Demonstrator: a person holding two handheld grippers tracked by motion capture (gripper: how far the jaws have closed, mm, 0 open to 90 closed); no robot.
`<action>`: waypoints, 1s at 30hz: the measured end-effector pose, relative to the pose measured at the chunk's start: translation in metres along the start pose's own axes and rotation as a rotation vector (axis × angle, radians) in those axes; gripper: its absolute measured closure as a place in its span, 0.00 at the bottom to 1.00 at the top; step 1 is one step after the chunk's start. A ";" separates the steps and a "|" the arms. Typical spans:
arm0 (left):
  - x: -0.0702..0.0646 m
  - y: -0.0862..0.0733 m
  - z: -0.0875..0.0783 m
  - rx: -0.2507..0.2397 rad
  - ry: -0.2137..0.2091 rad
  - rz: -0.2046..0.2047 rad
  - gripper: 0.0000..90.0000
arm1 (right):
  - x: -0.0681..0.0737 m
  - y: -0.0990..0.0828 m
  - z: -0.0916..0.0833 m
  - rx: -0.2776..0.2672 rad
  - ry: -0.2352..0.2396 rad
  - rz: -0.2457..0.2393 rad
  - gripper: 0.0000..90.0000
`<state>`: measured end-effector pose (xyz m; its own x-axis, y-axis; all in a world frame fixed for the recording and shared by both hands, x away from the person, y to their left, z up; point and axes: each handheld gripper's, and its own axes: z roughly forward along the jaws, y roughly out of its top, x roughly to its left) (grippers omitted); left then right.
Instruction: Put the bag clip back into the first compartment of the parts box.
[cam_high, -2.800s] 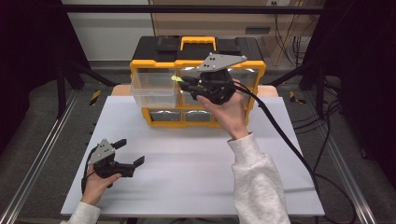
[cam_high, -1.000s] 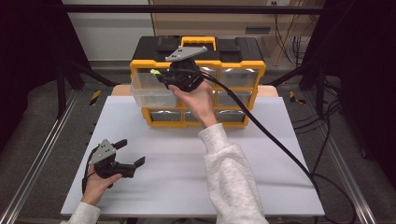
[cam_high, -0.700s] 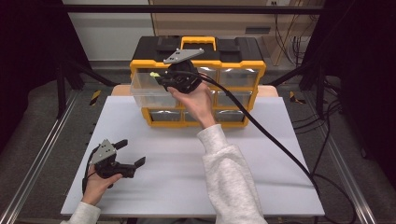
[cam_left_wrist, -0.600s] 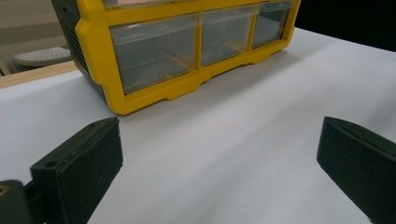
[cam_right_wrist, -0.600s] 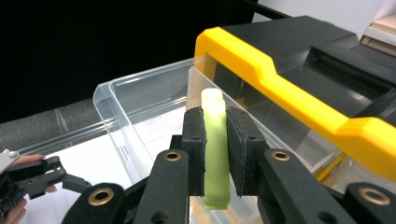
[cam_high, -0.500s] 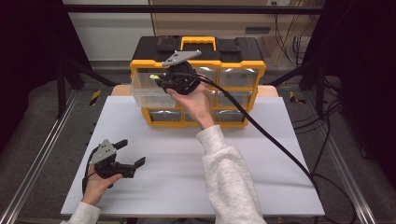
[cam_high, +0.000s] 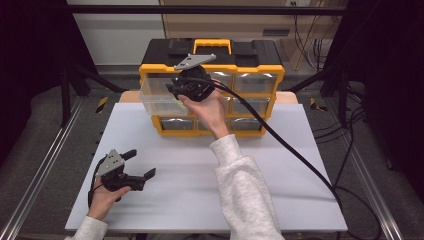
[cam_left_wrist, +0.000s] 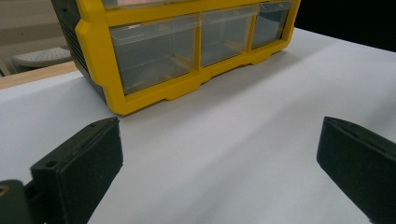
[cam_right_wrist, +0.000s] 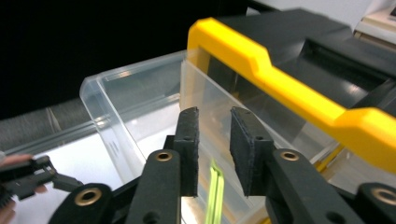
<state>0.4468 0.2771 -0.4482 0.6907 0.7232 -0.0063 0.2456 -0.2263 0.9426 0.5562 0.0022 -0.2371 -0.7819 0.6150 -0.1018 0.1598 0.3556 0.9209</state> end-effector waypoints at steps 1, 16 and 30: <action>0.000 0.000 0.000 -0.001 0.000 0.000 0.00 | 0.000 0.000 -0.001 -0.006 -0.001 -0.002 0.75; 0.000 0.000 0.000 0.004 0.000 0.001 0.00 | -0.002 0.004 -0.051 -0.155 -0.018 0.020 0.33; 0.000 0.000 0.001 0.008 -0.001 0.002 0.00 | -0.001 -0.028 -0.095 -0.195 -0.051 0.055 0.02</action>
<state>0.4471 0.2765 -0.4488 0.6916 0.7223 -0.0048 0.2496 -0.2327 0.9400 0.4956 -0.0753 -0.2267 -0.7428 0.6665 -0.0637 0.0778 0.1805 0.9805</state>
